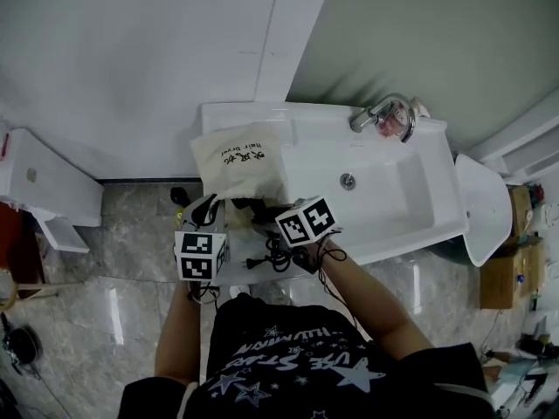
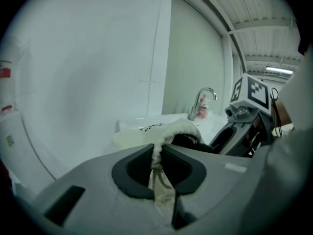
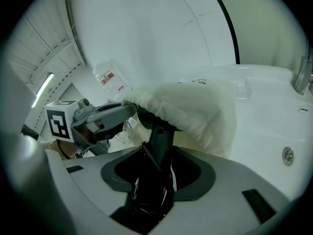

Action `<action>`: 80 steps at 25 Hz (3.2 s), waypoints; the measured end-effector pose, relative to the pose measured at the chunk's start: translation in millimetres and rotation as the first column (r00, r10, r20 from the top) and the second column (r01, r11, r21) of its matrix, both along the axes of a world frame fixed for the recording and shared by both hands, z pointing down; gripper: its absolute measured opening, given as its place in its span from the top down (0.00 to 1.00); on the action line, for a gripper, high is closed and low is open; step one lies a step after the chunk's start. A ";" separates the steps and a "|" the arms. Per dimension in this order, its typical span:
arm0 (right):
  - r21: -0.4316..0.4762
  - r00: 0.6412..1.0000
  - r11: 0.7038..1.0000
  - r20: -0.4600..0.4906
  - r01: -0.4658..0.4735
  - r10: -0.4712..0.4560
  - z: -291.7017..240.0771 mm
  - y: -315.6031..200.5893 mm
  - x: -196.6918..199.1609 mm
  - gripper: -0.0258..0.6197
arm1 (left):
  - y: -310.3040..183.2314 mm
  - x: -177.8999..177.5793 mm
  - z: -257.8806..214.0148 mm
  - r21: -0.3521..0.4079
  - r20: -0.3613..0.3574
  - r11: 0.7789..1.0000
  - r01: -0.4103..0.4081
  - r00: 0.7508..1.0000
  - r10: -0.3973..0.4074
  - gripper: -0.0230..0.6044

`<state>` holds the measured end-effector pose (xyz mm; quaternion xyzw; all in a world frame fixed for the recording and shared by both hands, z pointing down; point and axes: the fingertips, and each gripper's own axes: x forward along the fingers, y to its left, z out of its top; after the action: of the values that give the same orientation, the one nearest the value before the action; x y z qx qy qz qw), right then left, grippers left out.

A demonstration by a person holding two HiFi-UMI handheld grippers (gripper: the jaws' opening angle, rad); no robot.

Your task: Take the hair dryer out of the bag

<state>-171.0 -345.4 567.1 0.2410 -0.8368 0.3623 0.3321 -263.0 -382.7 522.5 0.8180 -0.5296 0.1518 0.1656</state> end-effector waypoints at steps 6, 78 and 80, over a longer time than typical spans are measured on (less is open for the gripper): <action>-0.011 0.989 0.989 0.016 0.148 -0.147 -3.2 25.2 14.3 0.68 | -1.9 1.9 -3.0 -0.009 0.005 0.999 0.046 0.999 -0.046 0.89; 0.320 0.886 0.903 0.448 -0.287 0.122 -104.3 186.1 329.0 0.68 | 273.8 265.3 -29.7 0.045 0.005 0.996 0.082 0.997 -0.082 0.85; 0.321 0.893 0.902 0.430 -0.288 0.132 -100.8 192.9 331.8 0.68 | 279.8 266.4 -27.4 0.038 -0.004 0.997 0.074 0.997 -0.074 0.88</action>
<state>160.8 -152.5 466.3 0.3119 -0.9087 0.2708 0.0605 3.4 -102.9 495.1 0.8009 -0.5622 0.1345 0.1562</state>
